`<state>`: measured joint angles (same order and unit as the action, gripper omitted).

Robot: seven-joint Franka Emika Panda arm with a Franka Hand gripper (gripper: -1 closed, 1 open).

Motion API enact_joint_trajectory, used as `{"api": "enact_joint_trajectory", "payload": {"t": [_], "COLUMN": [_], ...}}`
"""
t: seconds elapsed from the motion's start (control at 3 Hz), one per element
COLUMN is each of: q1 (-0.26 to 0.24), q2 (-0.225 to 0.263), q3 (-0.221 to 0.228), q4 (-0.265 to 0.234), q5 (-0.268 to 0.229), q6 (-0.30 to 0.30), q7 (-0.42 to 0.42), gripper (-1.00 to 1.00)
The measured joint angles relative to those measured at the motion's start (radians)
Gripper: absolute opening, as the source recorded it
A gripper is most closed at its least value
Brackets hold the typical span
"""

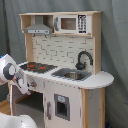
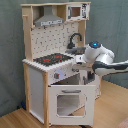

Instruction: Play with the kitchen

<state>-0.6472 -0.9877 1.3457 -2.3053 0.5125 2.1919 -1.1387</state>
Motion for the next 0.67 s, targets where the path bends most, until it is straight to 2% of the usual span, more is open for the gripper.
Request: {"api": "enact_joint_trajectory", "payload": {"t": [0.33, 0.67], "q1": [-0.010, -0.009], "q2": [0.041, 0.089], "q3": [0.018, 0.052], "q4": [0.000, 0.000], "q5": [0.058, 0.139], "q6": [0.043, 0.072], "q7": [-0.064, -0.107], "gripper": [1.00, 1.00]}}
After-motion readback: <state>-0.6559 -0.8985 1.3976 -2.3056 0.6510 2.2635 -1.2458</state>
